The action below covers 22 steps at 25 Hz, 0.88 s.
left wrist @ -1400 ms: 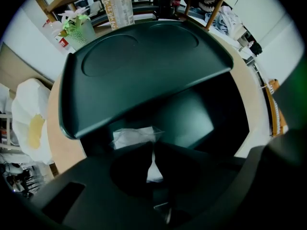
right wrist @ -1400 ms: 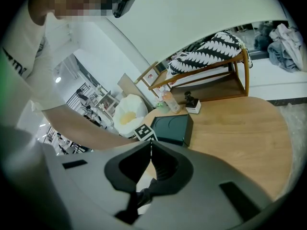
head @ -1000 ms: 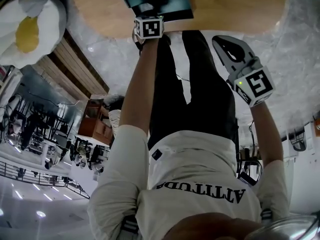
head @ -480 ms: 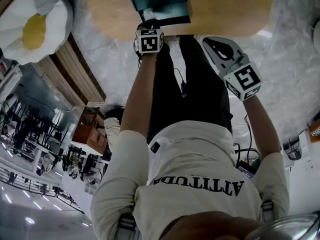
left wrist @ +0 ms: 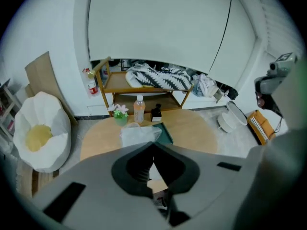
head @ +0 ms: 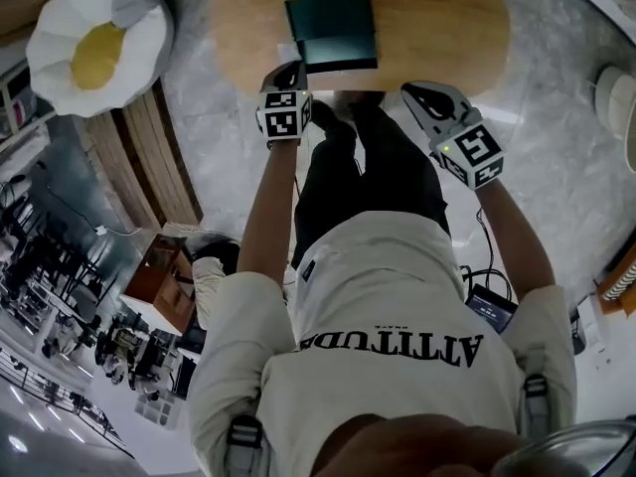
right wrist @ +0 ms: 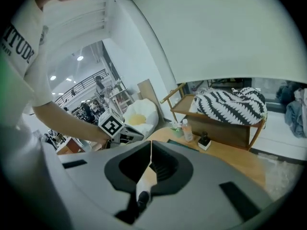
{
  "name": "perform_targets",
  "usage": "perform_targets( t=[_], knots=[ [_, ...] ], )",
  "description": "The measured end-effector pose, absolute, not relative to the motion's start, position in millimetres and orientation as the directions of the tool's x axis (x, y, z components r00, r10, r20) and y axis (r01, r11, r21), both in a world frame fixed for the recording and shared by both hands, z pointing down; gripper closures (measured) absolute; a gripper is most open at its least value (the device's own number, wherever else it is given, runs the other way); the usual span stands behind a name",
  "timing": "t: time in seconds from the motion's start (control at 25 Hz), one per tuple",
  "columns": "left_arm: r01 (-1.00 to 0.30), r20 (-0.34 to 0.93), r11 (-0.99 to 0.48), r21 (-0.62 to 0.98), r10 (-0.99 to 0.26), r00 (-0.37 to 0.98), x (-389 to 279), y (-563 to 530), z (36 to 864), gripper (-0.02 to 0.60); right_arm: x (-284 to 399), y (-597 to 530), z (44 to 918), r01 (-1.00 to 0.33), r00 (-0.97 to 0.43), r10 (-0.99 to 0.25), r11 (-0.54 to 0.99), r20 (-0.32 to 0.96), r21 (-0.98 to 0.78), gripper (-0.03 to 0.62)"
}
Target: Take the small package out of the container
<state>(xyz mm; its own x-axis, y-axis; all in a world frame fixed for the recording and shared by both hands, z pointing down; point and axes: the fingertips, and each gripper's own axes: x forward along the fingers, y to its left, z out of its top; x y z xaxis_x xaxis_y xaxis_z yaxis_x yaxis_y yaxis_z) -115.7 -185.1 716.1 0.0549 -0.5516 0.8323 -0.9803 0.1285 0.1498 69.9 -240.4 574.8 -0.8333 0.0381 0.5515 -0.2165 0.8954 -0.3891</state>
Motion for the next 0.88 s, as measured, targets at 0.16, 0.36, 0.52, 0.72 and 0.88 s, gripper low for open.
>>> perform_targets(
  t=[0.16, 0.36, 0.52, 0.72, 0.88],
  knots=[
    [-0.967, 0.779, 0.166, 0.195, -0.625, 0.050, -126, -172, 663, 0.560, 63, -234, 539, -0.197, -0.845, 0.025, 0.915, 0.535, -0.353, 0.572],
    [-0.969, 0.701, 0.152, 0.194, -0.713, 0.029, -135, -159, 603, 0.560, 63, -229, 510, -0.203, -0.855, -0.009, 0.926, 0.519, -0.318, 0.572],
    [-0.974, 0.625, 0.128, 0.187, -0.781, 0.018, -136, -141, 552, 0.560, 63, -218, 488, -0.218, -0.863, -0.046, 0.932, 0.503, -0.288, 0.572],
    [-0.978, 0.541, 0.106, 0.178, -0.841, 0.007, -129, -101, 497, 0.560, 74, -196, 458, -0.259, -0.871, -0.111, 0.931, 0.478, -0.256, 0.572],
    [-0.980, 0.480, 0.093, 0.177, -0.877, 0.003, -124, -69, 464, 0.560, 82, -169, 435, -0.263, -0.876, -0.142, 0.941, 0.460, -0.212, 0.572]
  ],
)
